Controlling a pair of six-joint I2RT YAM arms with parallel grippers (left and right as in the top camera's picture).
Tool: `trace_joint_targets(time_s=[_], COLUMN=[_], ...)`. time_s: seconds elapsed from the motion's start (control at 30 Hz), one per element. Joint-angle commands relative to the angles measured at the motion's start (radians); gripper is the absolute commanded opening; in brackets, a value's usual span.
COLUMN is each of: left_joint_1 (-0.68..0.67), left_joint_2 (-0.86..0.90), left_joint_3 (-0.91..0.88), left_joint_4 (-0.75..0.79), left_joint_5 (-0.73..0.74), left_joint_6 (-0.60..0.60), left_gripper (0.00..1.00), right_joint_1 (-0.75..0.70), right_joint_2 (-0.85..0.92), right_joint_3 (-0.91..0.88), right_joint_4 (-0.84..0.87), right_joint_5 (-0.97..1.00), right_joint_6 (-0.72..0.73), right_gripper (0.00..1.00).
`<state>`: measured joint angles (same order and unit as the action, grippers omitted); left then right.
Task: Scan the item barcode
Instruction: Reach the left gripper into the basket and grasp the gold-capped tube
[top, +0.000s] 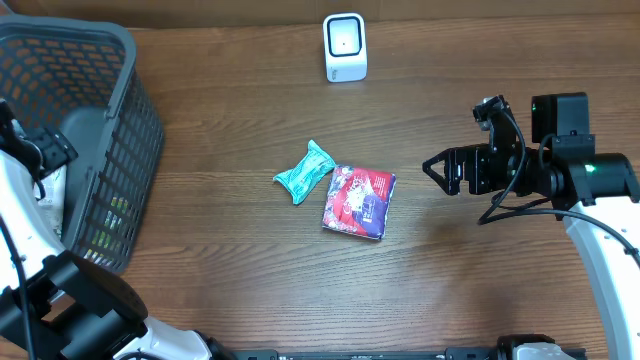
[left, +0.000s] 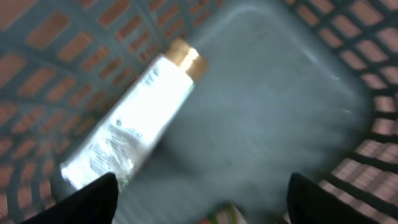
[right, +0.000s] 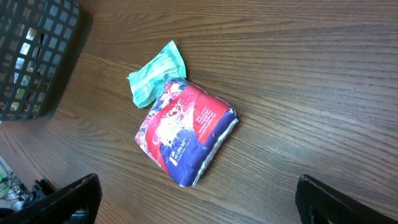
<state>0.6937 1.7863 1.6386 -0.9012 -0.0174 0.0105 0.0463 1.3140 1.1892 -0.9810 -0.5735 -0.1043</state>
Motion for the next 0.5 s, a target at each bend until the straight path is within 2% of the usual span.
trace_joint_targets(time_s=[0.0, 0.2, 0.4, 0.47], left_joint_1=[-0.002, 0.000, 0.000, 0.000], left_joint_2=[-0.008, 0.004, 0.082, 0.105], left_joint_3=[-0.082, -0.157, -0.159, -0.159], left_joint_4=[0.106, 0.251, 0.264, 0.275], left_joint_5=[-0.080, -0.200, -0.195, -0.194], left_joint_6=[0.196, 0.300, 0.499, 0.510], left_gripper=[0.81, 0.78, 0.79, 0.77], right_joint_1=[-0.003, -0.003, -0.003, -0.003], right_joint_2=[-0.002, -0.002, -0.002, -0.002], right_joint_3=[0.023, 0.023, 0.023, 0.023], right_joint_4=[0.002, 0.003, 0.003, 0.002], right_joint_5=[-0.012, -0.012, -0.012, -0.012], right_joint_6=[0.003, 0.003, 0.003, 0.003], right_gripper=[1.00, 1.00, 1.00, 1.00])
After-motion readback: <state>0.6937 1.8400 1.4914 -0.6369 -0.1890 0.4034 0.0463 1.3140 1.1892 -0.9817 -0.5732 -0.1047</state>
